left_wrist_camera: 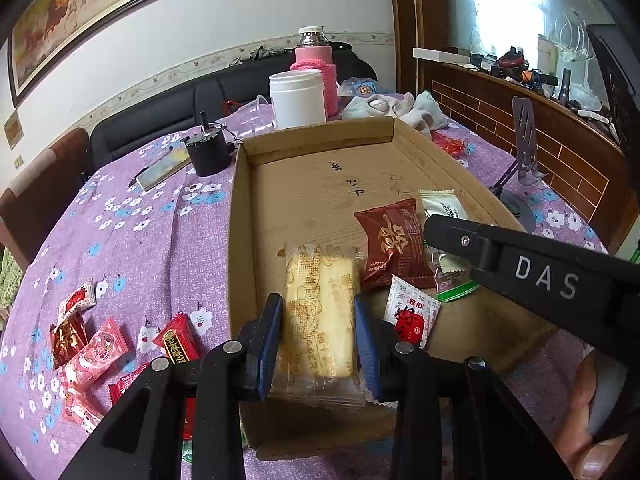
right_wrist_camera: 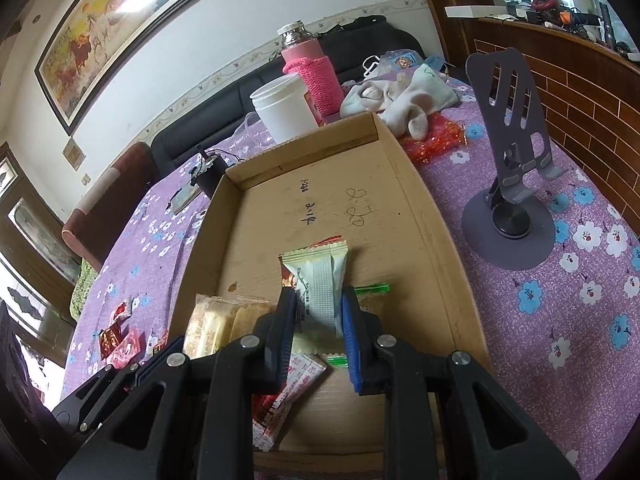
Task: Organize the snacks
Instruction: 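Lower both held packets into the cardboard tray, then open the right gripper to drop the white packet while left releases the cake bar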
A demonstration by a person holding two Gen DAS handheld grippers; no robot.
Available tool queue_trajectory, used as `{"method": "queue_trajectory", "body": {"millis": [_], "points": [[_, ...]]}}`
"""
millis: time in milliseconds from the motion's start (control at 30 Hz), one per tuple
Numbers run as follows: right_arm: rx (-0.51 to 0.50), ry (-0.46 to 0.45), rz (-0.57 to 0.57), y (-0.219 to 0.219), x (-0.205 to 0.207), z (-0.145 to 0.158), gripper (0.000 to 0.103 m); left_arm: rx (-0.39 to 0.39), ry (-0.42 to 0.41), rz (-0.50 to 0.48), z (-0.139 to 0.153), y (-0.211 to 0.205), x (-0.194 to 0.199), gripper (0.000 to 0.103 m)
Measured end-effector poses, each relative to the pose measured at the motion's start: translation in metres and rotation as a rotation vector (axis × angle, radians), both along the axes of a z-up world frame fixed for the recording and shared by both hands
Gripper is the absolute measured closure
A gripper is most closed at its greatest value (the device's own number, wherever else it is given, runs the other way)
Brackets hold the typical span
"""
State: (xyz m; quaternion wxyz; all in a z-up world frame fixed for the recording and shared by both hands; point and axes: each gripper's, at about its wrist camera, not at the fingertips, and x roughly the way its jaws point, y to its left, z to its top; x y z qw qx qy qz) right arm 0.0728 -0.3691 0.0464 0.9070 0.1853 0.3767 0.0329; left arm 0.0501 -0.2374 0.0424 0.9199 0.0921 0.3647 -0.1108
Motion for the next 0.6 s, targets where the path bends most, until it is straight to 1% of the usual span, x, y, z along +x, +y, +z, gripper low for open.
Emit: {"method": "queue_trajectory", "body": {"millis": [600], "points": [[-0.044,0.008,0.010,0.0057,0.0025,-0.0013,0.082,0.031,-0.016,-0.015,-0.0032,-0.0049,-0.0037,0.066]]}}
